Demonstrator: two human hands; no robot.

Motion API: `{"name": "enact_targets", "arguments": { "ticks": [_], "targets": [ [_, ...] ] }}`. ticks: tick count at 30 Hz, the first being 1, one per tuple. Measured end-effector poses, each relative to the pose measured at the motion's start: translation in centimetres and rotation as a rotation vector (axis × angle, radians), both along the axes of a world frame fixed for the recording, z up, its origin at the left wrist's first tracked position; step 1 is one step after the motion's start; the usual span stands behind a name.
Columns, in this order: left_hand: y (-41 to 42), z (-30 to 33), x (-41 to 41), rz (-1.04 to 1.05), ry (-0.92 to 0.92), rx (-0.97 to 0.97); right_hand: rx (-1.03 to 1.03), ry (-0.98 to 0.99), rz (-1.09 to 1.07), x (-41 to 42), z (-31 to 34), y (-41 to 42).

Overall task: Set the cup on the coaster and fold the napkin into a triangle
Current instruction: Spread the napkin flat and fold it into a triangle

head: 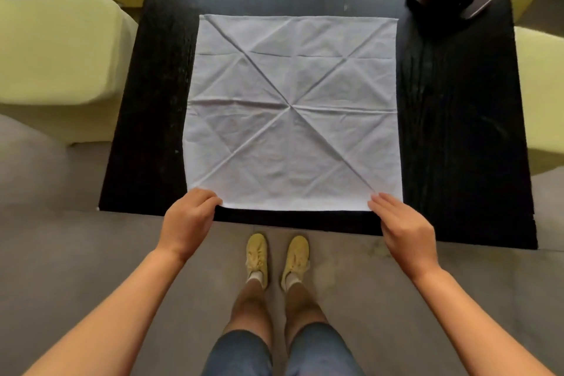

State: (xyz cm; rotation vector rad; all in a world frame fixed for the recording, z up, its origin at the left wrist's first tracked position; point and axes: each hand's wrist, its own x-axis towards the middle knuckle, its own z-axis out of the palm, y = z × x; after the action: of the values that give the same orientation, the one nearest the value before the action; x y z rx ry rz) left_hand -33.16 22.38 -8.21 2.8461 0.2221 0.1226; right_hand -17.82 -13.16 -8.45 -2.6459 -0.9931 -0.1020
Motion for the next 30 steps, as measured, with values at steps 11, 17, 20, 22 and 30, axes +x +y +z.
{"name": "enact_targets", "arguments": {
  "ticks": [11, 17, 20, 22, 30],
  "targets": [
    [3.7, -0.1, 0.1, 0.018, -0.184, 0.189, 0.005, -0.011, -0.036, -0.2, -0.2, -0.9],
    [5.7, 0.8, -2.7, 0.190, -0.182, 0.138, 0.071, -0.002, -0.143, -0.3, 0.5, 0.6],
    [3.0, 0.9, -1.0, 0.280, -0.218, 0.085, 0.078, -0.012, -0.186, -0.8, 1.1, 4.5],
    [-0.9, 0.9, 2.5, 0.252, -0.171, 0.003, 0.051, 0.084, -0.178, -1.1, 1.4, 8.7],
    [-9.0, -3.7, 11.2, 0.192, 0.282, -0.005, -0.322, 0.278, -0.205, 0.9, -2.9, 15.0]
  ]
}}
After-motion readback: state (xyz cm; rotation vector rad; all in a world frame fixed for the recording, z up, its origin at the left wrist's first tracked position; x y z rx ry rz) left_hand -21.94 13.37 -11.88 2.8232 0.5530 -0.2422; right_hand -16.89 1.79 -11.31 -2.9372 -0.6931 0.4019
